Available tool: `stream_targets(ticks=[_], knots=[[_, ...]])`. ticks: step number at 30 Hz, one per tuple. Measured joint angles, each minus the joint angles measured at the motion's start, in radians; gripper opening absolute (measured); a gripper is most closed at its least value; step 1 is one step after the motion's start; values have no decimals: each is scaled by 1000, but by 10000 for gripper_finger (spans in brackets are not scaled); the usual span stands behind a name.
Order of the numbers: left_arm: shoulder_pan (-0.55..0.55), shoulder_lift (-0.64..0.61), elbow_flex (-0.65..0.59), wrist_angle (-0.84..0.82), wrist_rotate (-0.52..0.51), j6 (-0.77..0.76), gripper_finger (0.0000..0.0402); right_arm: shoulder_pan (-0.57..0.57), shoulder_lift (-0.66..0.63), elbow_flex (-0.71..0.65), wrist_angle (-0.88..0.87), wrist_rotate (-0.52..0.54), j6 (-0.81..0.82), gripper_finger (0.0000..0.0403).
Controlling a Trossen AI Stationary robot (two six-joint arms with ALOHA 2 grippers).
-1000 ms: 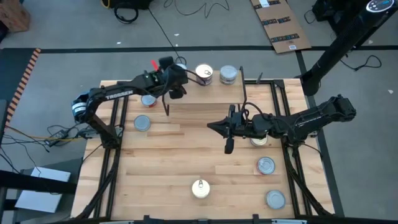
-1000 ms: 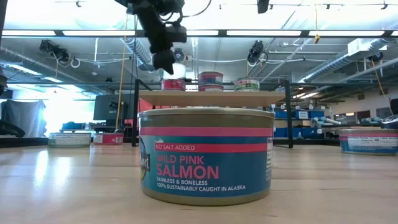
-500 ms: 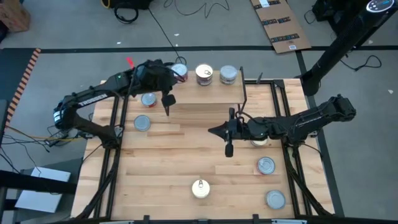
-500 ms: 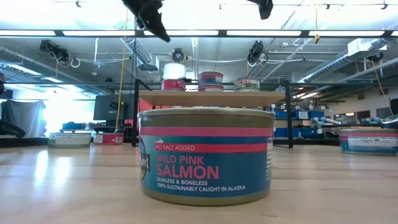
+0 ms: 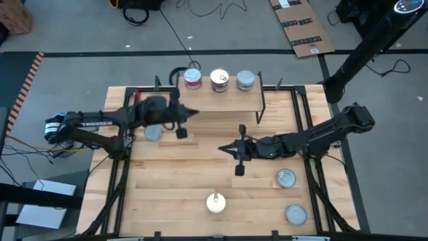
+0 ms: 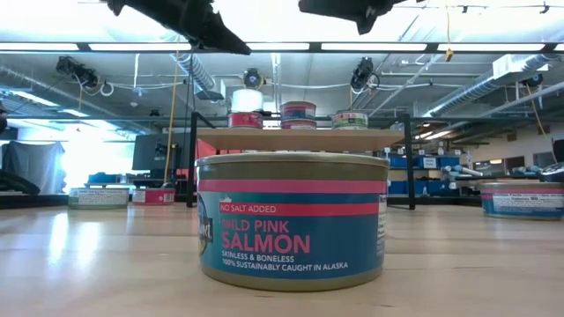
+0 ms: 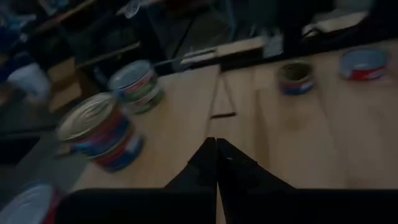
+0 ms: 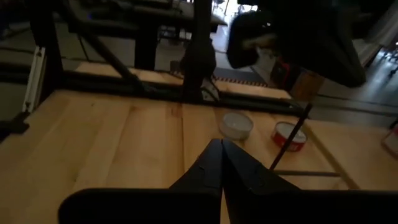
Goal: Stack canned seafood by type on shelf
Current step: Put the green tuna can on the shelf aligned with the other green tuna can
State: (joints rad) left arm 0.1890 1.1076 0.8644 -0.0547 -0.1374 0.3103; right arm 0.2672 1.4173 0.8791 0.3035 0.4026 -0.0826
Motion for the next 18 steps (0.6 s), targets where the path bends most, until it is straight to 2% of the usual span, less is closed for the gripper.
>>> stream_targets(ticks=[11, 18], knots=[[-230, -71, -229, 280, 3, -4, 7, 24, 11, 0, -20, -5, 62, 21], [-330, -52, -273, 290, 5, -53, 7, 62, 21, 0, -118, 0, 140, 38]])
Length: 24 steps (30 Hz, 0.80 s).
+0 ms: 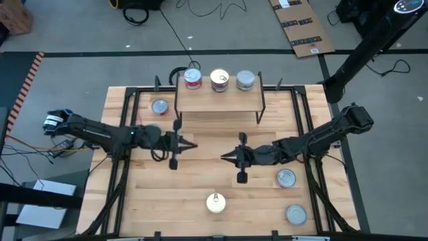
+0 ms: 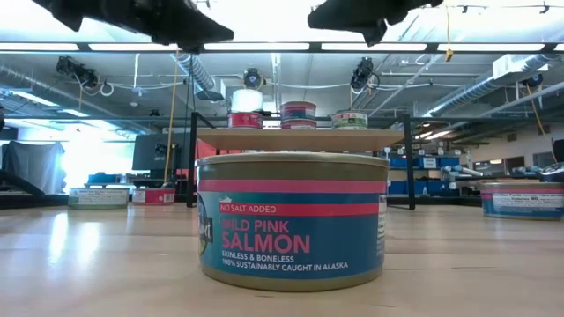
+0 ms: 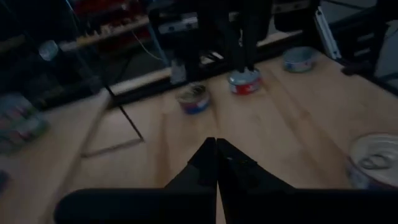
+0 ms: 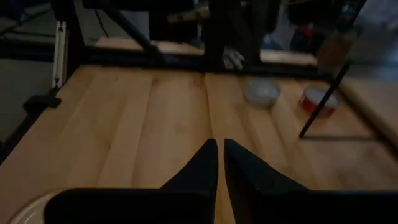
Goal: Stack canned seafood by type on shelf
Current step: Put the green tuna can on the shelf aligned with the other green tuna can
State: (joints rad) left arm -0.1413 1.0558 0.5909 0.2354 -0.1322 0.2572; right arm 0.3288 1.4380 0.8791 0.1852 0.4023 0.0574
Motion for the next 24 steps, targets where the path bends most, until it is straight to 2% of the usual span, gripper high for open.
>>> stream_targets(ticks=[5, 16, 22, 24], knots=[[-17, 47, -7, -1, -1, -110, 7, 15, 0, 0, -79, 21, 78, 43], [-30, 165, -7, 179, 0, -70, 7, -12, -7, 1, -133, 27, 100, 20], [-30, 208, -7, 237, 68, -65, 7, 5, -15, 94, -439, 18, 201, 9], [-30, 214, -6, 257, 70, -62, 7, 14, -15, 126, -541, -26, 233, 12]])
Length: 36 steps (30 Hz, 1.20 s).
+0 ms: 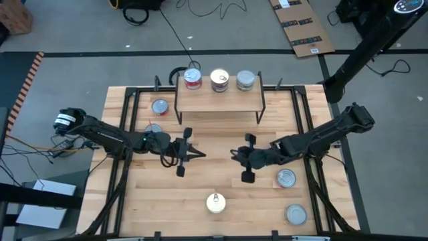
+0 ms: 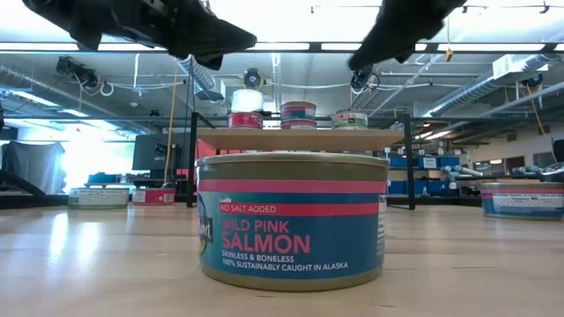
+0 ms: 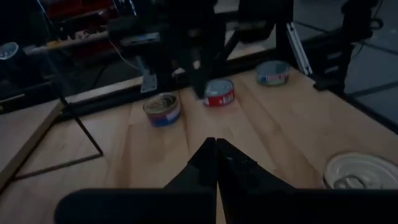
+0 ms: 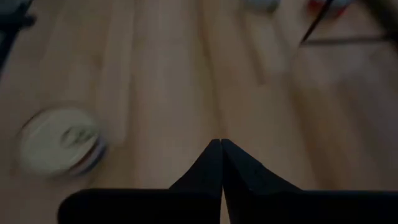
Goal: Stack canned seafood by type on shelf
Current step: Put the green tuna can on the shelf aligned with the other green tuna can
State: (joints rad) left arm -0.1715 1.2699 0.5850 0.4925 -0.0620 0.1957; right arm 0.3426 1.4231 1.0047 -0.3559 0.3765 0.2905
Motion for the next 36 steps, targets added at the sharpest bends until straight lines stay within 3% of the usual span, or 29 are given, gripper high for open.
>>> stream_targets(ticks=[5, 18, 22, 28, 36], knots=[[0, 1, 0, 29, 0, 3, 7, 19, 0, 41, -136, -106, 90, 32], [0, 1, 0, 36, 0, 9, 7, 97, 0, 43, -320, -184, 323, 71], [0, 1, 0, 23, 0, 9, 7, 122, 0, 43, -370, -267, 393, 77], [0, 1, 0, 30, -21, 6, 7, 215, 0, 43, -530, -372, 458, 104], [0, 1, 0, 43, -21, 2, 7, 326, 0, 43, -538, -418, 576, 142]])
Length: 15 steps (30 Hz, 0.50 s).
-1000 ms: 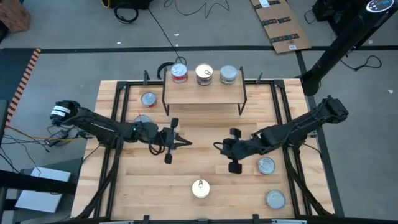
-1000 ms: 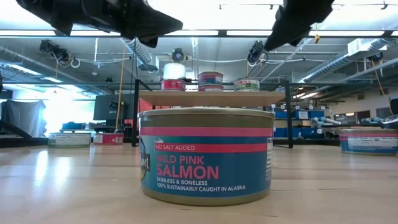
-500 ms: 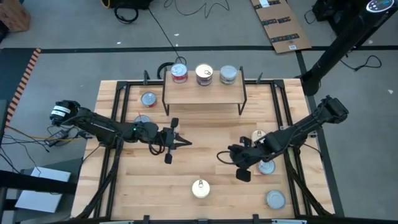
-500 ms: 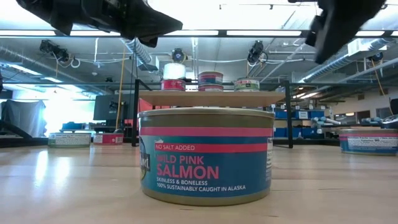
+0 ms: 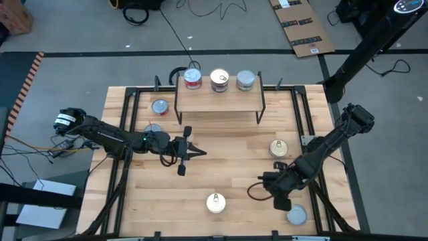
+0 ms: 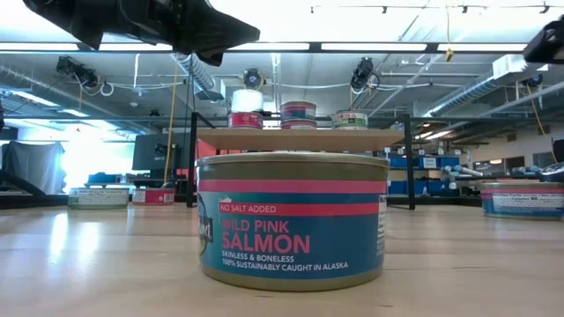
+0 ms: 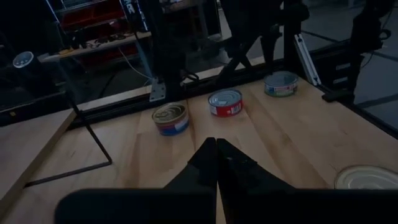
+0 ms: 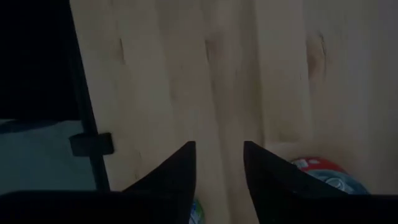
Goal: Stack canned seafood by type on shelf
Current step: Put the green tuna can on the shelf aligned with the other green tuna can
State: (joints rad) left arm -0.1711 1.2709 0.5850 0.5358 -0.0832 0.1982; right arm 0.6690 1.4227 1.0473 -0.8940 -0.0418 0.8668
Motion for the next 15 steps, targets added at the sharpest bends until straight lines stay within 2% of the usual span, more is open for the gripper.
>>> stream_targets(ticks=[5, 12, 15], knots=[[0, 0, 0, -2, 5, -1, 7, -32, 0, 0, -5, -25, 21, 145], [-1, 0, 0, -23, 9, -53, 7, -75, 0, 0, 5, -40, -134, 143], [-1, 0, 0, -38, 9, -52, 7, -75, 0, 0, 11, -37, -146, 143]])
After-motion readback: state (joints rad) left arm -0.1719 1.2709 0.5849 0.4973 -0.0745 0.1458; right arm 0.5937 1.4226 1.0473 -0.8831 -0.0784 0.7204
